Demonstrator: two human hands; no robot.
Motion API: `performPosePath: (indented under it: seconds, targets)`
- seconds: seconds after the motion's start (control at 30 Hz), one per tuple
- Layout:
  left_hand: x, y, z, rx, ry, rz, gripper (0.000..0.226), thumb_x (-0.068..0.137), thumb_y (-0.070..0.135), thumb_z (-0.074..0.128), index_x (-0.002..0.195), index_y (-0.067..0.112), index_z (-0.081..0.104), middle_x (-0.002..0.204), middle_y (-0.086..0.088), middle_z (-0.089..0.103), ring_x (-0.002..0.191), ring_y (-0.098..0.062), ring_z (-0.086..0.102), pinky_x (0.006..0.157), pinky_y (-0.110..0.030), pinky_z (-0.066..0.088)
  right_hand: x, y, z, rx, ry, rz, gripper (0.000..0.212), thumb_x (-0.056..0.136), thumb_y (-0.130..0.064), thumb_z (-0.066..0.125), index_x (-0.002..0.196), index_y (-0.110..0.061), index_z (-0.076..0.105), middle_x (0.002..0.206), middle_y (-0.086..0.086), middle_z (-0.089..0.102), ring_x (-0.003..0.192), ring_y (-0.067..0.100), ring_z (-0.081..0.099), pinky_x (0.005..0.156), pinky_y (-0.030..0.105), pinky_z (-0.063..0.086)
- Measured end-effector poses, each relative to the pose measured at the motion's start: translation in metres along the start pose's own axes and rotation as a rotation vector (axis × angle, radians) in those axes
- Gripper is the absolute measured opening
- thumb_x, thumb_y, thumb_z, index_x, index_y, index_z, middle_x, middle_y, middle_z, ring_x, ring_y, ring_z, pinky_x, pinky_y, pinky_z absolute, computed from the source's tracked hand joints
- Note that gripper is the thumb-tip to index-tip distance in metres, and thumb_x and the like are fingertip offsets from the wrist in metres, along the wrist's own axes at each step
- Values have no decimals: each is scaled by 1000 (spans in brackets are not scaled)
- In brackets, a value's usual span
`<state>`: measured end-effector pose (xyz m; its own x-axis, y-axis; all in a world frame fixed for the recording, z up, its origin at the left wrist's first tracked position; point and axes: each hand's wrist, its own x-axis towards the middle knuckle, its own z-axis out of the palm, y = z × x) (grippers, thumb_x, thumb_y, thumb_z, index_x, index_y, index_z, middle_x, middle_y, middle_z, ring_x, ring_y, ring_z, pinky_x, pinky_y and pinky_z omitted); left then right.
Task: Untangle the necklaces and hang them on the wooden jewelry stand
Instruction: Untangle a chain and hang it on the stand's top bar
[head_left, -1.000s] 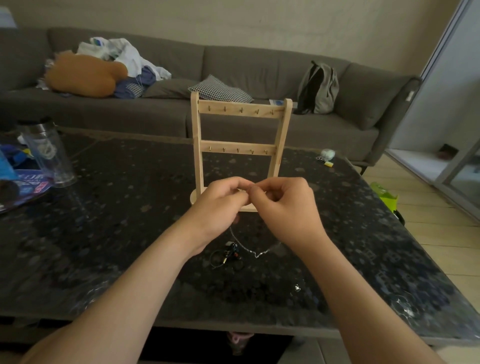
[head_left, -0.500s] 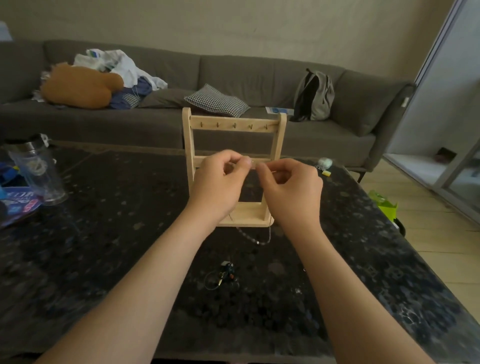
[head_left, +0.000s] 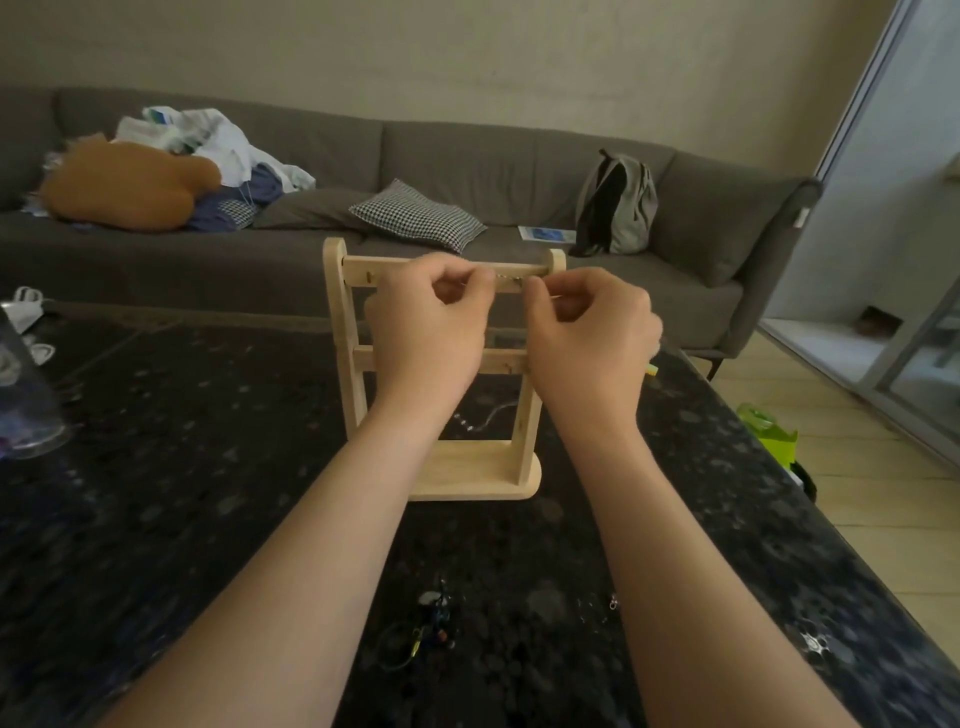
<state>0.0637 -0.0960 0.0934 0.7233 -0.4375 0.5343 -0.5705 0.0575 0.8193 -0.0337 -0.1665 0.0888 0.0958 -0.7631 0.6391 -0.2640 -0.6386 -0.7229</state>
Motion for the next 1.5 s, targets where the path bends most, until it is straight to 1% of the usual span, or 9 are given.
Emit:
performPosePath:
  seconds: [0.1,0.23,0.43,0.53,0.63,0.73,1.03,1.17,1.5]
  targets:
    - [4,-3,4,64,106,154,9,101,27,76,103,22,83,91,13,77,83,3,69,74,-2,48,3,3,7,-1,29,-27,10,100,-31,74,101,-23,78,79,-20,67,73,-3,66,80,10,52]
    - [9,-8,11,96,141,246,6,98,25,79,99,20,81,85,12,76,77,0,70,68,-8,51,6,2,7,-70,102,-44,13,101,-32,73,100,-20,78,84,-13,73,72,-5,59,85,-12,16]
    - [2,-20,16,248,163,385,10,100,21,77,109,20,81,83,9,75,71,-2,66,65,-14,47,2,14,16,-54,52,-56,11,98,-27,75,99,-18,79,79,-12,72,73,6,69,80,13,52]
    - [-6,-29,14,265,130,463,24,100,18,77,124,16,78,86,6,76,72,-3,65,67,-14,48,-3,19,16,-69,12,-47,13,99,-31,74,102,-19,79,83,-12,74,77,5,70,80,2,45]
    - [-14,-35,13,265,90,413,33,98,20,80,130,15,70,82,8,71,64,-1,59,62,-8,39,-6,24,17,-44,-18,-41,12,99,-33,73,104,-24,80,86,-14,75,84,11,73,83,27,61]
    - [-18,-39,13,210,46,373,28,97,21,81,121,15,68,85,9,71,68,-3,64,62,-14,50,-10,26,17,-11,-55,-32,11,98,-31,74,104,-26,82,88,-14,77,85,10,74,84,41,64]
    - [-32,-54,13,101,-148,84,17,100,32,76,114,23,75,99,11,76,89,-3,73,80,-33,66,-23,22,1,15,-154,-57,12,98,-27,77,107,-23,83,84,-23,72,80,-7,71,88,29,64]
    - [-40,-57,4,186,-189,19,19,99,28,78,118,26,75,104,10,77,91,-4,72,84,-33,64,-34,24,-9,0,-164,-8,12,99,-25,73,107,-23,82,83,-23,69,85,3,73,93,41,63]
    - [-81,-45,-26,388,-478,-59,15,100,25,76,113,32,76,103,13,75,100,-9,70,93,-40,64,-66,41,-62,-219,-438,194,13,103,-18,65,107,-21,77,88,-2,76,77,10,74,71,23,60]
